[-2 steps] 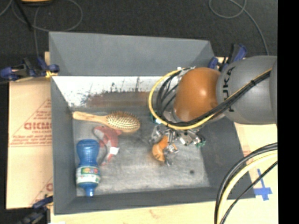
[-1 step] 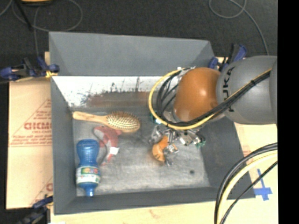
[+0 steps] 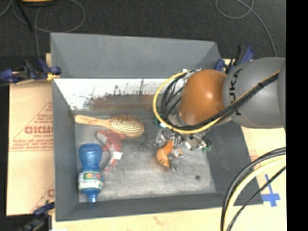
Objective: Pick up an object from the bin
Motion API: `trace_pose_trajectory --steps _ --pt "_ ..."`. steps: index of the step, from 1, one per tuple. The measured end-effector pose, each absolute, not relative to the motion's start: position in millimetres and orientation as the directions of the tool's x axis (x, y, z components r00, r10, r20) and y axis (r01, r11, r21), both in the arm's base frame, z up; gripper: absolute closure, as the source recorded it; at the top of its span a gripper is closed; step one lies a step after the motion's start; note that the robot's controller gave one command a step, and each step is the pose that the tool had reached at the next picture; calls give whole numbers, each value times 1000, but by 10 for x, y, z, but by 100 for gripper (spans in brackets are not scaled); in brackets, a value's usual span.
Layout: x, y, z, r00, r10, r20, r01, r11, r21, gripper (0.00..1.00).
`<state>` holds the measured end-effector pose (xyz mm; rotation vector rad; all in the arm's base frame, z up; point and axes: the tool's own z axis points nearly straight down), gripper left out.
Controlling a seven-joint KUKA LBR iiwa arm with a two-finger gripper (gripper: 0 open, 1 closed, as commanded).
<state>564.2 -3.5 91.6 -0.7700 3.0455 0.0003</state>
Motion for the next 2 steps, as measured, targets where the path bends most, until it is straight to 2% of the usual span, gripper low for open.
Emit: trace_pose_trajectory --steps 2 --pt "5642 -35 916 -880 -475 0 -475 880 0 100"
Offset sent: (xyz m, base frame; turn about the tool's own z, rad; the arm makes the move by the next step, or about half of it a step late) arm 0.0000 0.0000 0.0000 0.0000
